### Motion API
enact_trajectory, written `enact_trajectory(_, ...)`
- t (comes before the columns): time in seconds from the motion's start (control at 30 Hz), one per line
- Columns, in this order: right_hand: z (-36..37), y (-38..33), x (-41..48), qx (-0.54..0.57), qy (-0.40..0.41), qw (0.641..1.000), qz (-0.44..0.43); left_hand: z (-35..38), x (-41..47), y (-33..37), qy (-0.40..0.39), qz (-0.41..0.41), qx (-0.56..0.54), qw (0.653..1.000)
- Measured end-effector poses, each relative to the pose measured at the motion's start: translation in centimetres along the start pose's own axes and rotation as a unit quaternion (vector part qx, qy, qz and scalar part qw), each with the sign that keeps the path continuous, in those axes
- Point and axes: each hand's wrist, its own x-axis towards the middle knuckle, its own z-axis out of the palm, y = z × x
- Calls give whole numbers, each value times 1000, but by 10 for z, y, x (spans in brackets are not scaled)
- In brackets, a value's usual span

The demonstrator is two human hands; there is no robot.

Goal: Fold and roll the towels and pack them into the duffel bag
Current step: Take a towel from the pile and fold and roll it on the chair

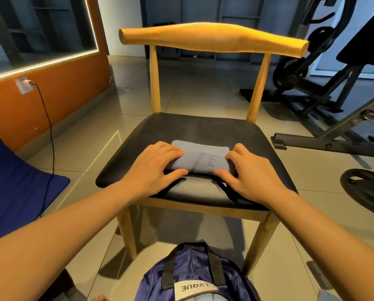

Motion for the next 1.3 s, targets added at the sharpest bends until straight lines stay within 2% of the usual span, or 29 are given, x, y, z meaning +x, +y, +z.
enact_trajectory(0.23, -2, 8, 15, 74, -43, 996, 32, 6, 10, -4, -28, -30, -46, 998)
enact_trajectory(0.43, -2, 19, 34, 212, -106, 968, 80, 7, 28, -8, -81, -79, -107, 988)
enact_trajectory(0.5, -1, 19, 36, 181, -97, 975, 86, 11, 32, -8, -80, -94, -94, 988)
enact_trajectory(0.57, 1, 19, 36, 140, -48, 986, 76, 15, 37, -9, -73, -102, -64, 990)
enact_trajectory(0.67, 3, 17, 37, 139, 26, 990, 20, 18, 46, -10, -87, -134, -59, 985)
enact_trajectory(0.77, 9, 15, 41, 151, 32, 988, 24, 21, 54, -12, -105, -142, -34, 984)
enact_trajectory(0.93, 12, 18, 47, 134, 26, 990, 41, 27, 64, -11, -91, -175, -51, 979)
enact_trajectory(1.13, 15, 10, 49, 77, 93, 992, -30, 27, 74, -9, -103, -222, -17, 969)
enact_trajectory(1.3, 19, 8, 47, 59, 75, 993, -64, 34, 82, -16, -102, -226, 21, 969)
